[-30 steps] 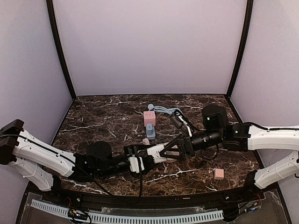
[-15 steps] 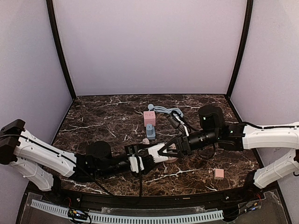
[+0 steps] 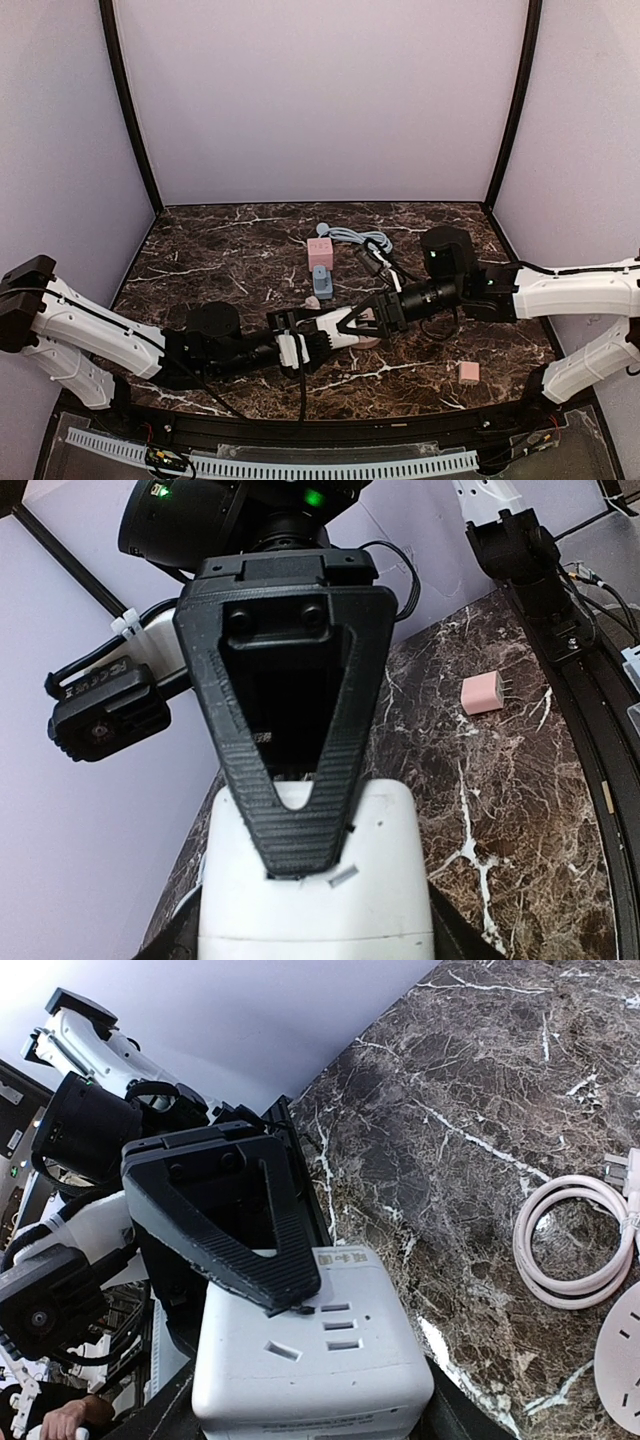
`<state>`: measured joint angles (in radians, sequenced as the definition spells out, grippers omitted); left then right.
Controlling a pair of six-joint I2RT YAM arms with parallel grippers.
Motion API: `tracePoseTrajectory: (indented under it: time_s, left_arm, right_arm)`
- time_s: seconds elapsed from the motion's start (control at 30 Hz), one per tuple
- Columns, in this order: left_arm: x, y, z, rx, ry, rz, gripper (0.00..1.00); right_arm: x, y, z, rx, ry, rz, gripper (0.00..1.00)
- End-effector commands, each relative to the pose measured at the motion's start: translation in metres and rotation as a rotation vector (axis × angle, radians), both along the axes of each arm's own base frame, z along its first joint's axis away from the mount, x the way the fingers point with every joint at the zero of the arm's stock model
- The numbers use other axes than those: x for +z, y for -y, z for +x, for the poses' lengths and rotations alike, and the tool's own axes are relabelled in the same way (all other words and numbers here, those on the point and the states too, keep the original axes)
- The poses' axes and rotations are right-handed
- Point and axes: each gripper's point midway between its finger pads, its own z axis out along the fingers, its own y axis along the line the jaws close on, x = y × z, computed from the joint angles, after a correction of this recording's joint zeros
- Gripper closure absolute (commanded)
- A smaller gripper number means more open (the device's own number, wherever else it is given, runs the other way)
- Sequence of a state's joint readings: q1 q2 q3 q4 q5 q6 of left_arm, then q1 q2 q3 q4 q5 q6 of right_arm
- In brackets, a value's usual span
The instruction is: Insert the plug
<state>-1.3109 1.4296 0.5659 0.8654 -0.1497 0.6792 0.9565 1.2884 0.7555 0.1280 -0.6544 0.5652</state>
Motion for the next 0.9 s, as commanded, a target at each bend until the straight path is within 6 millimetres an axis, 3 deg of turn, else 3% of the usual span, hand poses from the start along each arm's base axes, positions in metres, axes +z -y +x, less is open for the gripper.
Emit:
tracePoseTrajectory:
  time_s: [0.0,0.2,0.33,0.4,0.43,0.53,0.67,0.87]
  left_arm:
    - [0.019,0.006,0.001,-0.011,0.003,-0.067,0.7]
    - [0.014,0.008,0.003,-0.006,0.008,-0.049,0.71]
    - [0.014,0.009,0.004,-0.001,0.006,-0.05,0.68]
    - [0.014,0.009,0.005,0.006,0.0,-0.054,0.61]
    - [0.014,0.009,0.005,0.009,-0.005,-0.055,0.53]
    - [0.014,0.007,0.01,0.039,-0.032,-0.054,0.26]
    - [0.013,0.006,0.013,0.065,-0.063,-0.046,0.03]
    - [0.014,0.001,0.012,0.069,-0.103,-0.051,0.01]
  right_arm:
    - [0.018,-0.012,-0.012,0.082,0.025,0.067,0.37]
    - [0.016,-0.013,-0.014,0.098,0.015,0.063,0.5]
    - [0.015,-0.014,-0.016,0.115,0.013,0.065,0.7]
    - [0.016,-0.014,-0.017,0.117,0.018,0.07,0.82]
    - [0.017,-0.014,-0.016,0.115,0.022,0.073,0.86]
    - [0.018,-0.013,-0.01,0.081,0.041,0.071,0.93]
    - [0.021,-0.012,-0.002,0.038,0.074,0.07,0.99]
    - [0.029,-0.005,0.011,-0.042,0.119,0.077,1.0]
